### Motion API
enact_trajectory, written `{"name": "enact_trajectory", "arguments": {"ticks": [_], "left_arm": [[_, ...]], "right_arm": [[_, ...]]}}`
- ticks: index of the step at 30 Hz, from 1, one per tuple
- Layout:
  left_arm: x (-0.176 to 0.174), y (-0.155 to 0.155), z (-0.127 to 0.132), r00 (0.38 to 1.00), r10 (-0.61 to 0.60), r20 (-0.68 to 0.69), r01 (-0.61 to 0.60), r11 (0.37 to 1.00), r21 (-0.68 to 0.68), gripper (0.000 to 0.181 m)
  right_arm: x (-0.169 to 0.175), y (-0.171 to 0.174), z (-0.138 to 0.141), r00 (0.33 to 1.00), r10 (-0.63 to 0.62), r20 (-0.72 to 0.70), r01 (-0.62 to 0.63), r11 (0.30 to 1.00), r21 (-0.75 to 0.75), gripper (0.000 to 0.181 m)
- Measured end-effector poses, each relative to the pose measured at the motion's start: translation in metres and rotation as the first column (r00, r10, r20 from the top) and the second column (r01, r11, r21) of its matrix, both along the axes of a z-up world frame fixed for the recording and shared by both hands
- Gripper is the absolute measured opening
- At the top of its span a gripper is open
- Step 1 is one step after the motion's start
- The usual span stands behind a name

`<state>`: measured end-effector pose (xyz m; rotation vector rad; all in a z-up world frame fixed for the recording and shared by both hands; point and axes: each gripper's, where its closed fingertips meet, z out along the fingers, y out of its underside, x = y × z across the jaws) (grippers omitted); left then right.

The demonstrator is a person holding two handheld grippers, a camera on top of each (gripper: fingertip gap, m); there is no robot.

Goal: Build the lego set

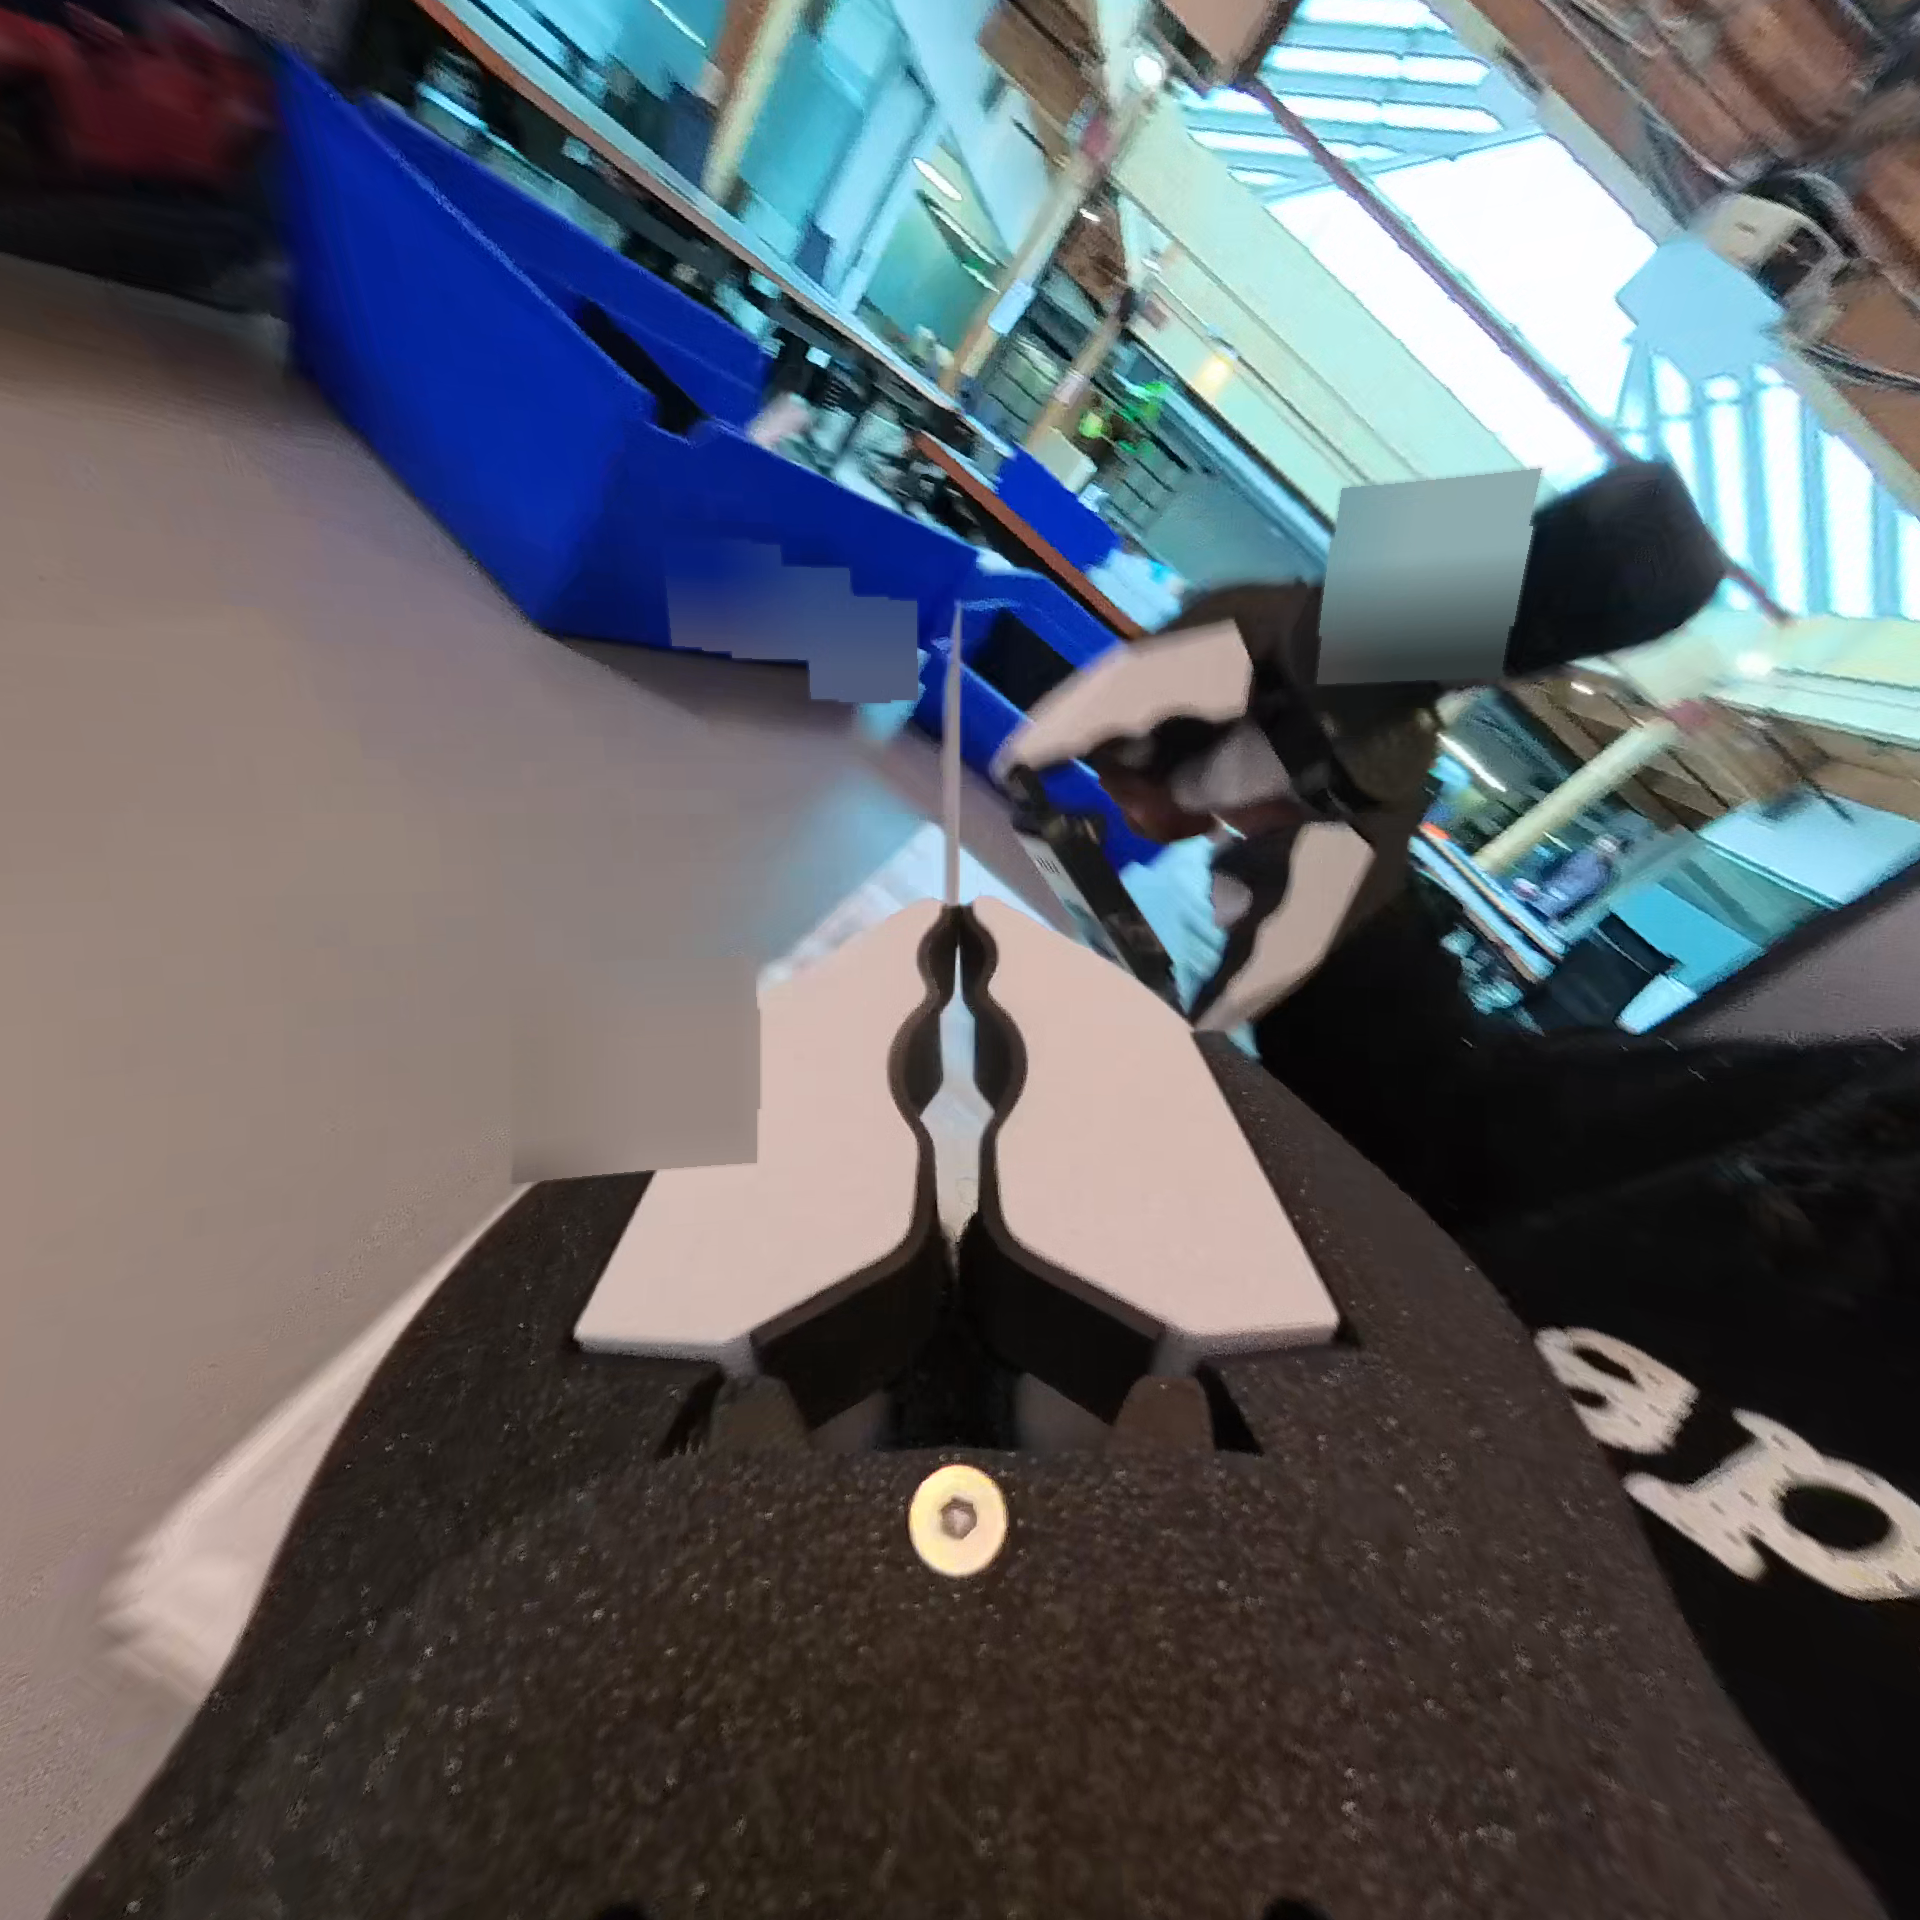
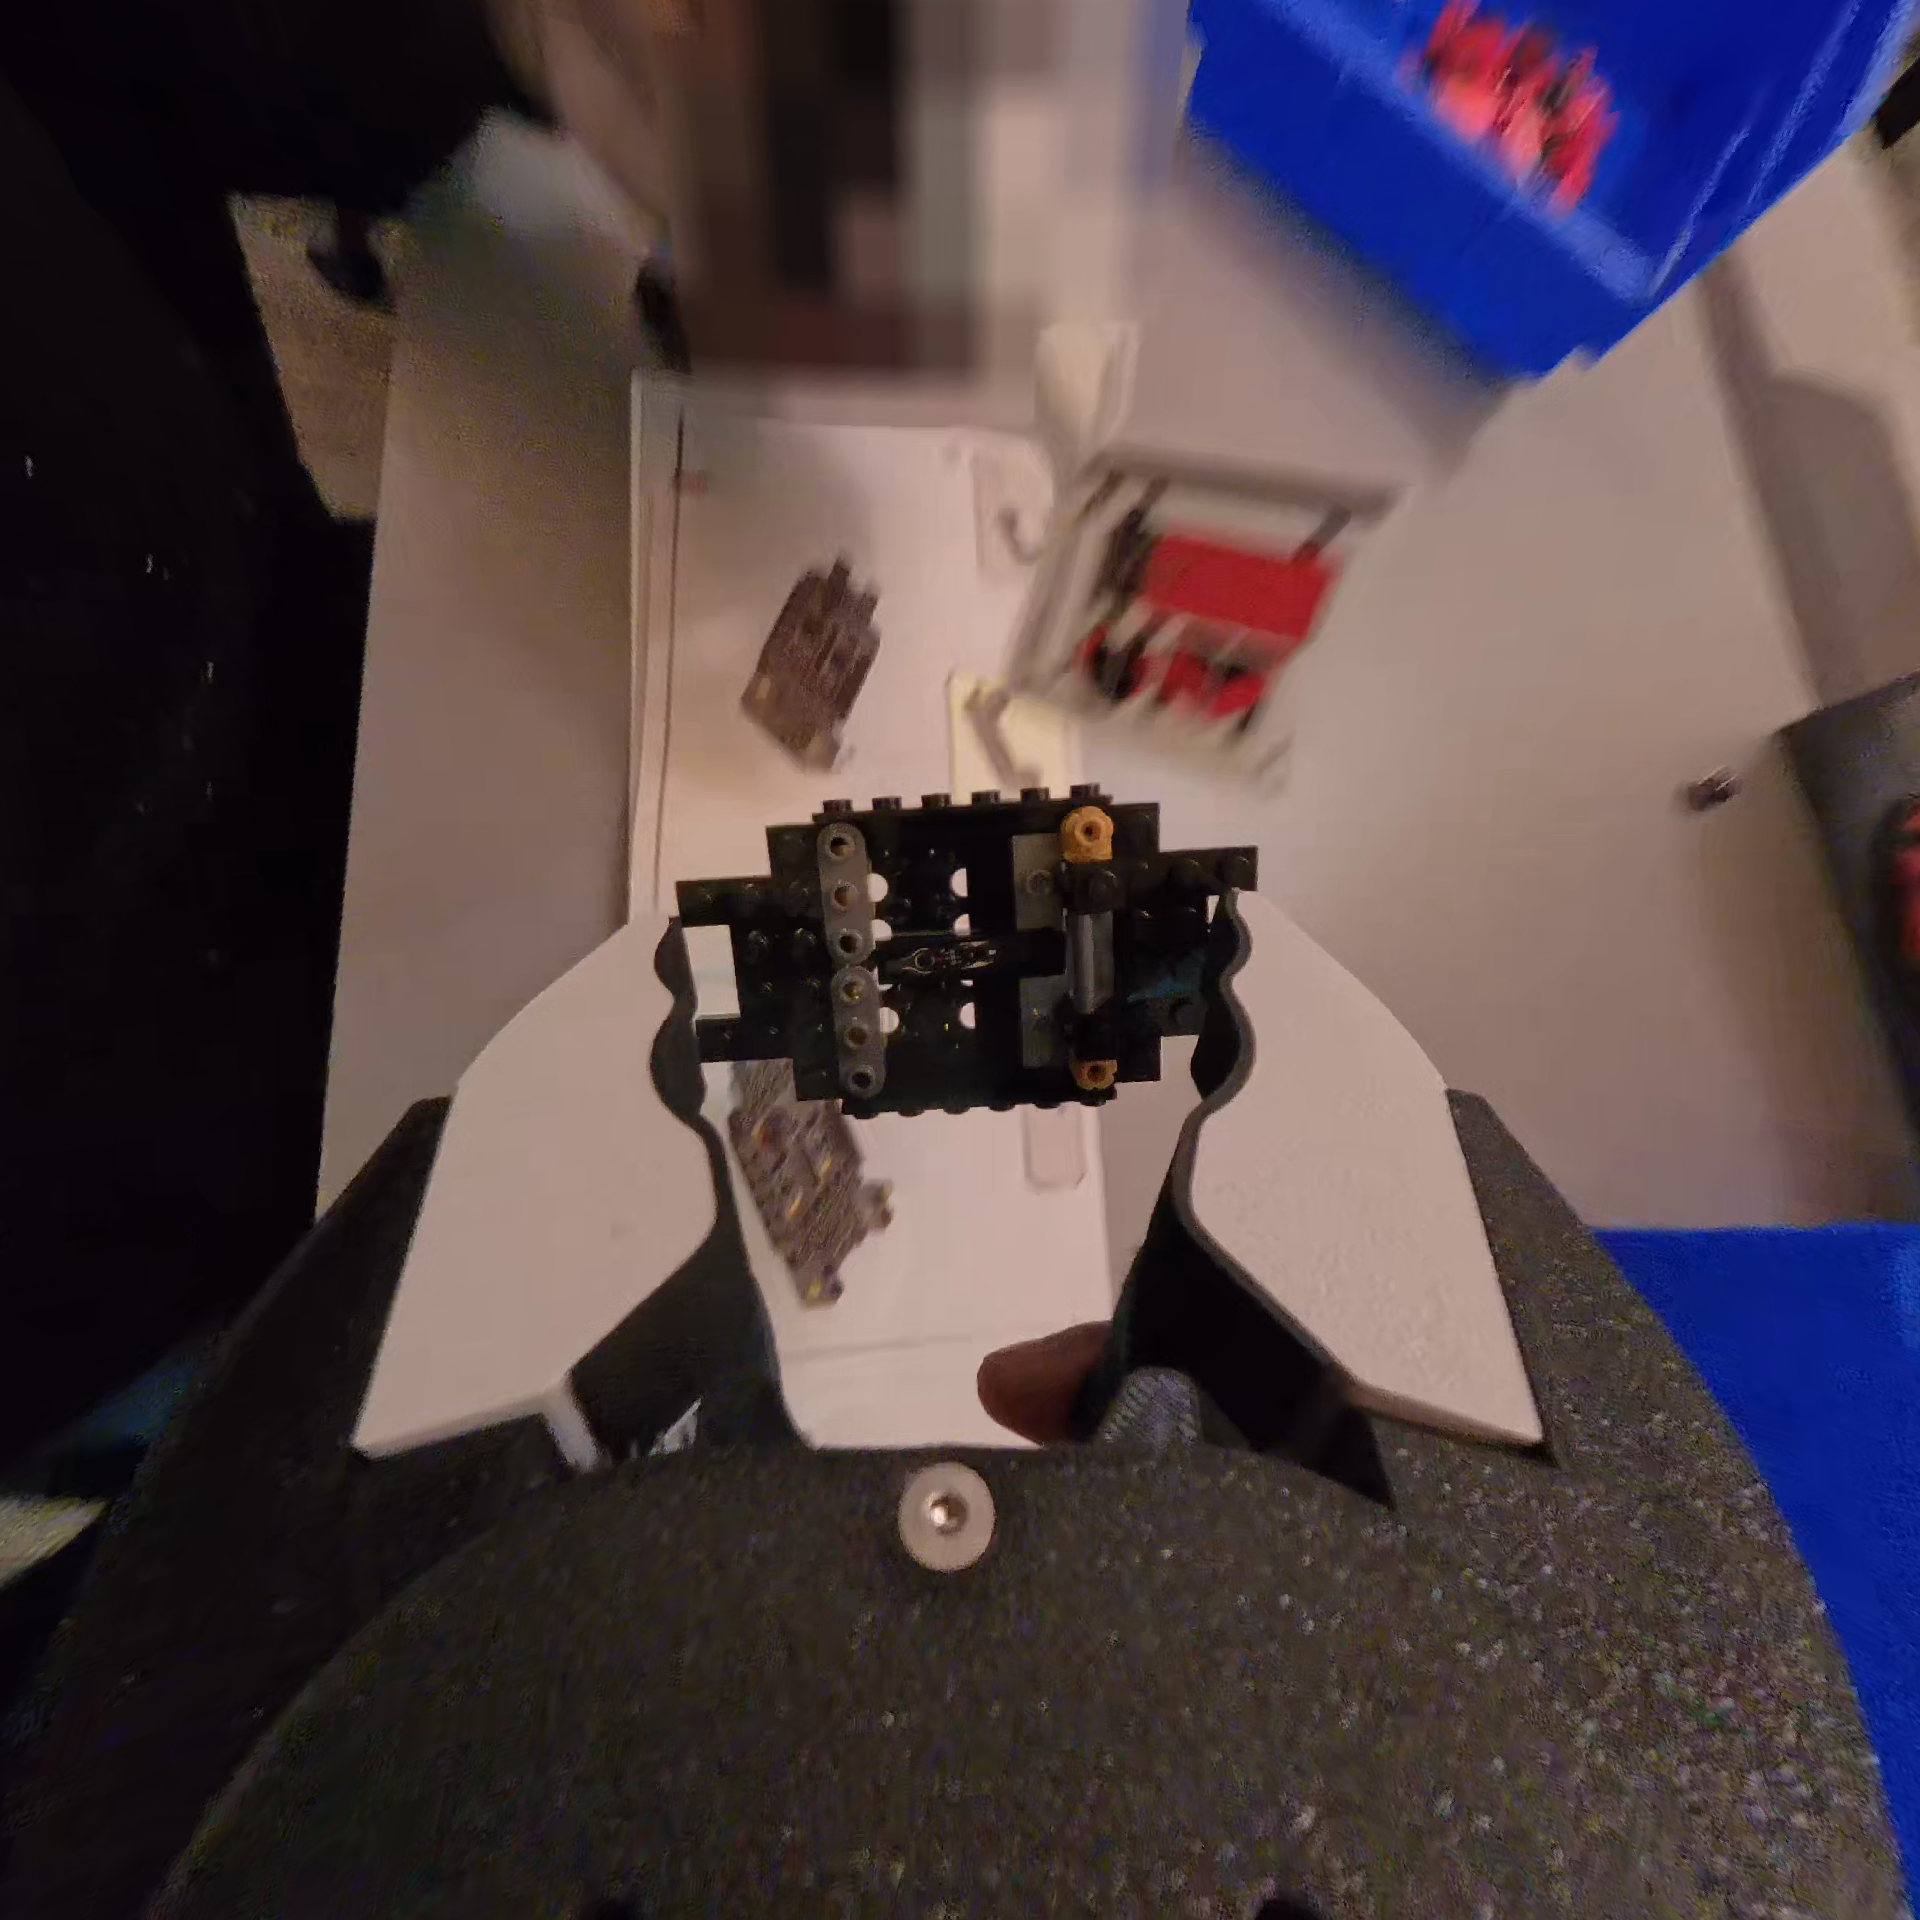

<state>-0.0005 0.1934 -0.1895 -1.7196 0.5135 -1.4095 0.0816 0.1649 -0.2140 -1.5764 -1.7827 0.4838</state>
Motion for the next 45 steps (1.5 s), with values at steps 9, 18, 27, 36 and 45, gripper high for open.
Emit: {"name": "enact_trajectory", "arguments": {"ticks": [9,18,27,36,45], "left_arm": [[-0.057,0.097,-0.043,0.933,0.213,-0.288,-0.246,0.966,-0.082,0.017],[-0.078,0.106,-0.039,0.786,0.379,-0.489,-0.28,0.923,0.264,0.066],[-0.061,0.075,-0.058,0.667,0.223,-0.711,0.139,0.9,0.413,0.0],[-0.073,0.082,-0.074,0.594,0.252,-0.764,0.148,0.899,0.412,0.004],[-0.07,0.081,-0.072,0.642,0.24,-0.729,0.129,0.903,0.411,0.006]], "right_arm": [[0.029,0.0,-0.077,0.965,0.027,0.26,0.018,0.985,-0.17,0.094],[0.023,0.006,-0.054,0.994,-0.005,0.109,0.029,0.976,-0.214,0.107],[0.004,0.055,-0.023,0.936,-0.16,-0.314,0.077,0.963,-0.26,0.07],[0.049,0.094,0.019,0.626,-0.378,-0.682,0.174,0.92,-0.35,0.042],[0.041,0.095,0.009,0.679,-0.389,-0.623,0.167,0.908,-0.385,0.042]]}}
